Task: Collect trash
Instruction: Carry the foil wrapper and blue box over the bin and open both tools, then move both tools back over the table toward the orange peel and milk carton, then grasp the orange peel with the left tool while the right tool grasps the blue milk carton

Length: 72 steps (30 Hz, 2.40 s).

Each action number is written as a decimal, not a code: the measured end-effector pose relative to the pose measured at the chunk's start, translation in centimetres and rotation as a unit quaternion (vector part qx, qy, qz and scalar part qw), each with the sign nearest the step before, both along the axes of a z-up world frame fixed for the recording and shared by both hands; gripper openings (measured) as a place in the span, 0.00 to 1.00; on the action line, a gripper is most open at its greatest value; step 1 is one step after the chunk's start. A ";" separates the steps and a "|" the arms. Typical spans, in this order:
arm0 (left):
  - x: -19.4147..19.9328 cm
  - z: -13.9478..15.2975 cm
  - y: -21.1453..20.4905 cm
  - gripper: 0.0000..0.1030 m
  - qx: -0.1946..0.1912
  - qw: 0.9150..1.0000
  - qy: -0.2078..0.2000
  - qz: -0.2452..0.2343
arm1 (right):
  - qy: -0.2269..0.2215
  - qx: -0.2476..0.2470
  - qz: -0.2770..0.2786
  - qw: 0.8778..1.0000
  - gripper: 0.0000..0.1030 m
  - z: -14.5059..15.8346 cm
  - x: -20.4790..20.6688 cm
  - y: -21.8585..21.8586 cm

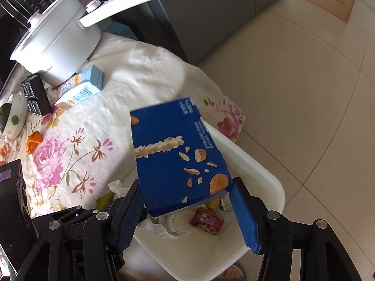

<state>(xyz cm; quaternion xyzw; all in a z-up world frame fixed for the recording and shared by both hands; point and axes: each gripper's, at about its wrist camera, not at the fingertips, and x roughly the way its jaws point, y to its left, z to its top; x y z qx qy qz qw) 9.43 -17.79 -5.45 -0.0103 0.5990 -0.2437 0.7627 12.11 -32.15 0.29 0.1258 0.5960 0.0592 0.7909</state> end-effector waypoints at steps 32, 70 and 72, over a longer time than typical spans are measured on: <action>5.7 8.2 22.0 0.54 0.116 0.968 -0.072 0.211 | 0.000 0.007 0.009 1.000 0.71 -0.7 2.2 4.0; 8.4 5.2 34.1 0.23 0.054 0.944 -0.032 0.323 | -0.034 0.039 0.122 0.991 0.75 -1.3 8.0 19.9; 7.6 6.0 34.2 0.23 0.038 0.944 -0.032 0.325 | -0.058 0.044 0.123 0.990 0.75 -0.8 9.3 20.8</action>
